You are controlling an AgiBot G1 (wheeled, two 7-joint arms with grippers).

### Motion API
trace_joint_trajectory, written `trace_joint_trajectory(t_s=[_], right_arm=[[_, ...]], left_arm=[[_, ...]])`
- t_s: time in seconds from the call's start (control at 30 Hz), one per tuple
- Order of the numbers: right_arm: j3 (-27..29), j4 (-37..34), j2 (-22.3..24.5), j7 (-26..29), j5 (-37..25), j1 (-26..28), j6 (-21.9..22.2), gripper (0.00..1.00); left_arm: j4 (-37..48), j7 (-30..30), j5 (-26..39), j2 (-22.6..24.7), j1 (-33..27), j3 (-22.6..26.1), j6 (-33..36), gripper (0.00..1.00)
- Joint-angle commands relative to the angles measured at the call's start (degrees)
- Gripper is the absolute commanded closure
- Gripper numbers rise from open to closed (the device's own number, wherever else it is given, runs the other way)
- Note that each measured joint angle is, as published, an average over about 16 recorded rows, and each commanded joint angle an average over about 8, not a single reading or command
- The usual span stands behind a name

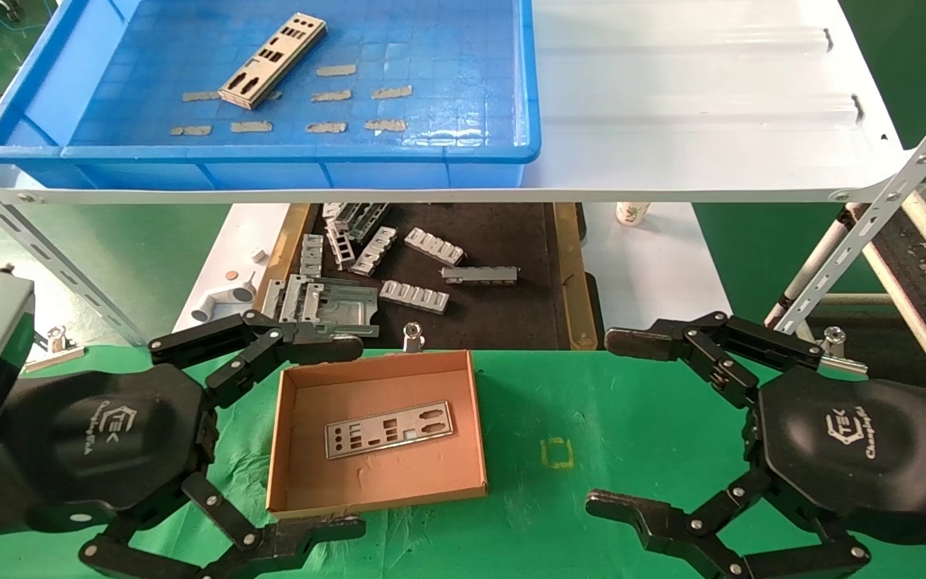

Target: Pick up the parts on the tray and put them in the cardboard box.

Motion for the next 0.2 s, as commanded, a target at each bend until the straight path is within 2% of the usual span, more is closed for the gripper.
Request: trace_joint_trajectory(t_s=[0.03, 0.2], right_arm=[[0.0, 0.0, 0.0, 0.0, 0.0, 0.0, 0.0, 0.0], [0.0, 0.0, 0.0, 0.0, 0.0, 0.0, 0.0, 0.0]], left_arm=[[0.0, 0.0, 0.0, 0.0, 0.0, 0.0, 0.0, 0.0], [0.0, 0.0, 0.0, 0.0, 0.0, 0.0, 0.0, 0.0]])
